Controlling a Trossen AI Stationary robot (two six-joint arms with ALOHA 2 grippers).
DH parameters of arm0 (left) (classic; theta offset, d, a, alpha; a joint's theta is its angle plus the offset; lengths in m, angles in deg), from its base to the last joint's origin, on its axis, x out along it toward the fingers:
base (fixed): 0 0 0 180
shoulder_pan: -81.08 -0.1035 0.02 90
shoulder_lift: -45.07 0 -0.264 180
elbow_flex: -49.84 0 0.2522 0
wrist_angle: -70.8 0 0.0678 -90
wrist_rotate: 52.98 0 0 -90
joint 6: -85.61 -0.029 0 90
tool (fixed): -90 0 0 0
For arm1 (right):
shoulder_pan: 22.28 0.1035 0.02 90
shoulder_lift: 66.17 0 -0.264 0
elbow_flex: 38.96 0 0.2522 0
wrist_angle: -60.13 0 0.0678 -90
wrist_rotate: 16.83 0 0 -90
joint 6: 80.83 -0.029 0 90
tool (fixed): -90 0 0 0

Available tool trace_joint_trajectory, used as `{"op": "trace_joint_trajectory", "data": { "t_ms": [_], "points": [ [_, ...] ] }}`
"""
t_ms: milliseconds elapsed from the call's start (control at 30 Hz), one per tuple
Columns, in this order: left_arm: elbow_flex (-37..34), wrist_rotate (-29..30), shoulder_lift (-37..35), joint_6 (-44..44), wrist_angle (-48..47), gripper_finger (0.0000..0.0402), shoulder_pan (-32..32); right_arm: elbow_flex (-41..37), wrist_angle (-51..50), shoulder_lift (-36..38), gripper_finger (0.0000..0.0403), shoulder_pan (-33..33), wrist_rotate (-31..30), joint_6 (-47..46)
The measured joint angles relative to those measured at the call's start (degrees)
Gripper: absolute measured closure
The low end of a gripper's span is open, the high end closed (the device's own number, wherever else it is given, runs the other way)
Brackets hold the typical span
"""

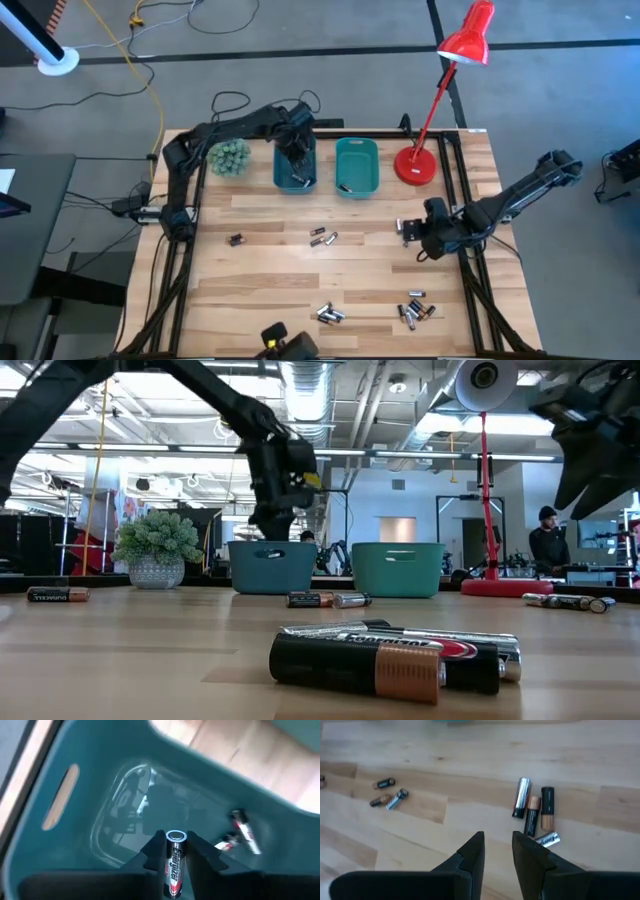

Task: Sort batteries
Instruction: Put the silver battery into the blue bin, then put the black battery into the green bin

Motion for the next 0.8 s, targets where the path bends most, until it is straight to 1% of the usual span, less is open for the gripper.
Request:
{"op": "trace_joint_trajectory", "data": {
  "t_ms": [133,233,367,500,600,800],
  "points": [
    [0.00,-0.01,1.89,-2.12,0.40,0.0297,-0.12,-0.02,-0.02,0.00,0.0285,-2.43,0.00,0.04],
    [-0.06,-0.32,2.22,-3.81,0.51,0.0279,-0.10,-0.02,-0.07,0.00,0.0285,-3.90,0.00,0.48],
    [-0.04,-0.35,1.76,-4.83,2.50,0.0273,-0.18,-0.02,-0.15,0.00,0.0285,-5.24,-0.02,0.94],
    [1.07,0.55,1.35,-4.92,2.25,0.0271,-0.69,-0.02,-0.13,0.00,0.0285,-6.17,-0.02,1.98],
    [3.83,0.78,1.35,-4.92,-0.67,0.0270,-0.93,-0.02,-0.15,0.00,0.0285,-6.31,-0.02,2.23],
    [12.02,0.97,1.33,-4.25,-8.85,0.0270,-0.92,-0.02,-0.05,0.00,0.0285,-6.30,0.00,3.56]
  ]
}}
